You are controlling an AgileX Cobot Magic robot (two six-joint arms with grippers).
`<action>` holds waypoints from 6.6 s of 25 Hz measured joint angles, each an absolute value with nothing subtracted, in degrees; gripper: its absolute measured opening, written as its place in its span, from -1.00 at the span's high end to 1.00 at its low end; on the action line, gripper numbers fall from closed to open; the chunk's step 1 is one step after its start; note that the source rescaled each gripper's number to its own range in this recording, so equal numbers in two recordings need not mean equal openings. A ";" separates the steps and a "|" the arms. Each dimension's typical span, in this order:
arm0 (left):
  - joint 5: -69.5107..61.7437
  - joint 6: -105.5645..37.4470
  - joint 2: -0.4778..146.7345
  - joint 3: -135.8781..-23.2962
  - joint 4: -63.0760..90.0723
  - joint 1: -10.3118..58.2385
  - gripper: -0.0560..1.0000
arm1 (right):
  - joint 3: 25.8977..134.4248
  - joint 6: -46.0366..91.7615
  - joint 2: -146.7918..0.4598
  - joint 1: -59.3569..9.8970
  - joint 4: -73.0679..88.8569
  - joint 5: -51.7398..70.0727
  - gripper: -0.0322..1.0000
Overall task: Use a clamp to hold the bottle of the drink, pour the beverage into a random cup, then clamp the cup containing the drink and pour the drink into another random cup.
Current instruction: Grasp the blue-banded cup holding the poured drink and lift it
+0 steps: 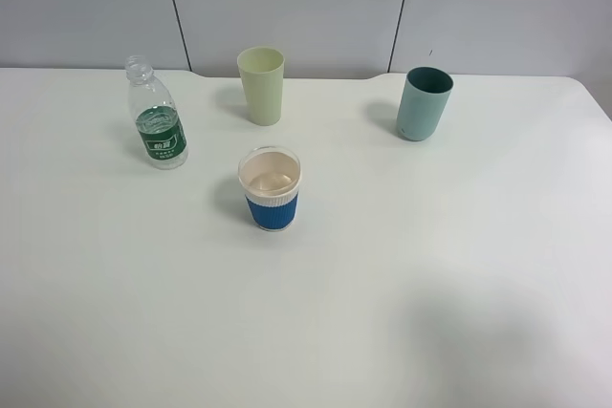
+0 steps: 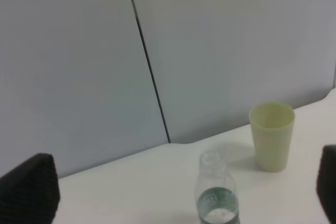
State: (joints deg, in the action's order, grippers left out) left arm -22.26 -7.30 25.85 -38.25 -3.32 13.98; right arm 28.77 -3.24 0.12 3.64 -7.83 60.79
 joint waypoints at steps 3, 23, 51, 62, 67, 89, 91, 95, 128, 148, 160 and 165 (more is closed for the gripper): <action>-23.41 -7.30 24.99 -38.27 -3.16 13.98 -0.99 | 28.77 -3.24 0.12 3.64 -7.83 60.79 -0.60; -32.66 -7.30 20.34 -38.27 3.15 -5.85 -1.00 | 28.77 -3.24 0.12 3.64 -7.83 60.79 -0.60; -59.92 -4.74 -0.36 -28.93 3.40 0.83 -1.00 | 28.77 -3.24 0.12 3.64 -7.83 60.79 -0.60; -60.02 0.00 -0.36 -28.88 0.00 3.04 -1.00 | 28.77 -3.24 0.12 3.64 -7.83 60.79 -0.60; -60.02 0.36 -0.36 -28.88 0.00 6.34 -1.00 | 28.77 -3.24 0.12 3.64 -7.83 60.79 -0.60; -60.02 0.55 -0.36 -28.88 0.00 6.34 -1.00 | 28.77 -3.24 0.12 3.64 -7.83 60.79 -0.60; -60.02 0.55 -0.36 -28.88 0.00 6.34 -1.00 | 28.77 -3.24 0.12 3.64 -7.83 60.79 -0.60; -60.02 0.55 -0.36 -28.88 0.00 6.34 -1.00 | 28.77 -3.24 0.12 3.64 -7.83 60.79 -0.60; -60.02 0.55 -0.36 -28.88 0.00 1.33 -1.00 | 28.77 -3.24 0.12 3.64 -7.83 60.79 -0.60; -60.02 0.55 -0.36 -28.88 0.00 1.33 -1.00 | 28.77 -3.24 0.12 3.64 -7.77 60.79 -0.60; -60.02 0.55 -0.36 -28.88 0.00 1.33 -1.00 | 34.41 0.00 -16.05 3.64 -3.97 50.77 -0.60; -60.02 0.55 -0.36 -28.88 0.00 1.33 -1.00 | 34.45 2.08 -25.02 1.15 -3.34 39.06 -0.60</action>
State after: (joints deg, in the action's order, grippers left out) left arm -60.02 0.55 -0.36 -28.88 0.00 1.33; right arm 34.45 2.08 -25.02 1.15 -3.34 39.06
